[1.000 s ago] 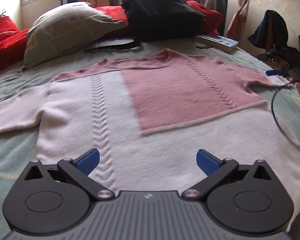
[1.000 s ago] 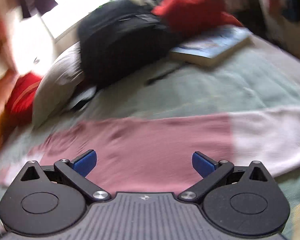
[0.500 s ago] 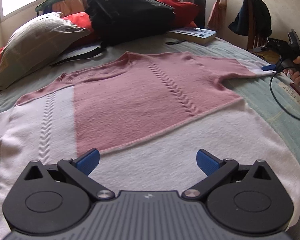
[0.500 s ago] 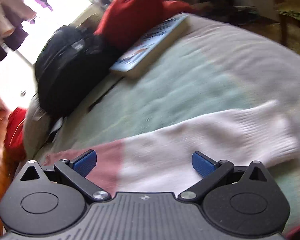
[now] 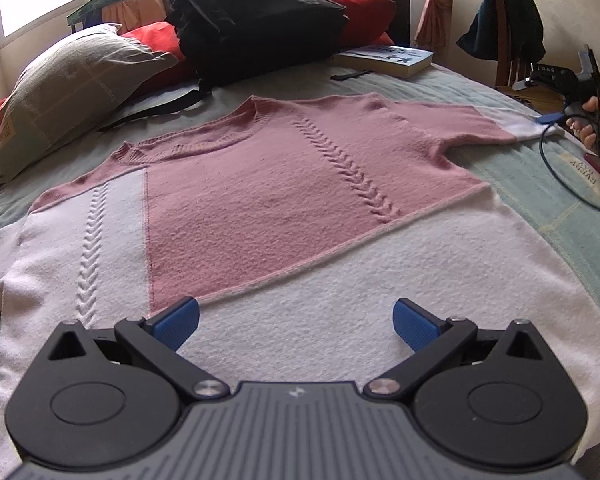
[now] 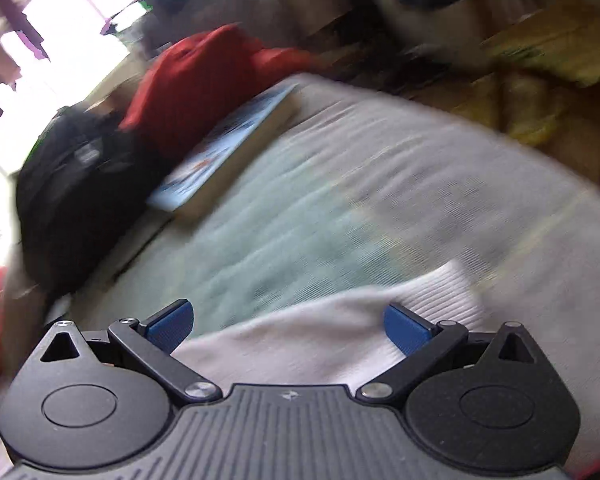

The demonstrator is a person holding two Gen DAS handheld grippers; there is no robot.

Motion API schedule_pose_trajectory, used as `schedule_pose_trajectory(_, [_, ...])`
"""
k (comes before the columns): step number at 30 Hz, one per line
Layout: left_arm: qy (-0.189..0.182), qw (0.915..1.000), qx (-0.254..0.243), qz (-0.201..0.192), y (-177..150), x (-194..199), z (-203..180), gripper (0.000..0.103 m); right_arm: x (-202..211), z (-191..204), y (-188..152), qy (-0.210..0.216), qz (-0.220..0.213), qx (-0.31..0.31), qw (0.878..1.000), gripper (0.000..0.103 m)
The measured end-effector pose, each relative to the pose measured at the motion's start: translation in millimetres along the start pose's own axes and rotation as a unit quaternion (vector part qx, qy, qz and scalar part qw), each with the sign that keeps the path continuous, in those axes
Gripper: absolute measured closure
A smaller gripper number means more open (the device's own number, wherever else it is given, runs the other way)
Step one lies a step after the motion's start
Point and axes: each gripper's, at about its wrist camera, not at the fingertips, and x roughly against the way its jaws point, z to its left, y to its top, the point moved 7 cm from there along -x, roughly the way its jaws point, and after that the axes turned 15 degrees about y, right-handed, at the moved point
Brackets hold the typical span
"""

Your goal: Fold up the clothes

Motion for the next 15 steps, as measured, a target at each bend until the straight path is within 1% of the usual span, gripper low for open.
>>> schedule_pose_trajectory(1, [-0.001, 1.0000, 0.000, 0.000, -0.6, -0.1, 0.1, 0.001, 4.4, -0.1, 2.9, -0.030, -0.016, 0.007, 0.999, 0.000])
schedule_pose_trajectory(2, [-0.003, 1.0000, 0.001, -0.001, -0.8, 0.0, 0.5, 0.001, 8.0, 1.3, 4.8, -0.051, -0.026, 0.015, 0.998, 0.000])
schedule_pose_trajectory(5, [-0.006, 1.0000, 0.003, -0.002, -0.7, -0.1, -0.5, 0.001, 5.6, 21.9, -6.3, -0.034, 0.014, 0.057, 0.998, 0.000])
schedule_pose_trajectory(6, [-0.007, 1.0000, 0.002, -0.003, -0.6, -0.3, -1.1, 0.001, 3.3, 27.6, -12.1, -0.037, 0.029, 0.083, 0.995, 0.000])
schedule_pose_trajectory(9, [-0.013, 0.9999, -0.001, -0.003, -1.7, 0.5, -3.8, 0.001, -7.6, 34.0, -30.5, -0.057, 0.081, 0.149, 0.984, 0.000])
schedule_pose_trajectory(10, [-0.014, 0.9999, -0.004, -0.004, -2.2, 1.0, -4.5, 0.001, -10.1, 30.9, -35.7, -0.066, 0.093, 0.159, 0.981, 0.000])
schedule_pose_trajectory(15, [-0.015, 0.9999, -0.001, -0.002, -4.3, 0.5, -0.1, 0.001, -2.4, 29.1, -55.5, -0.096, 0.121, 0.230, 0.961, 0.000])
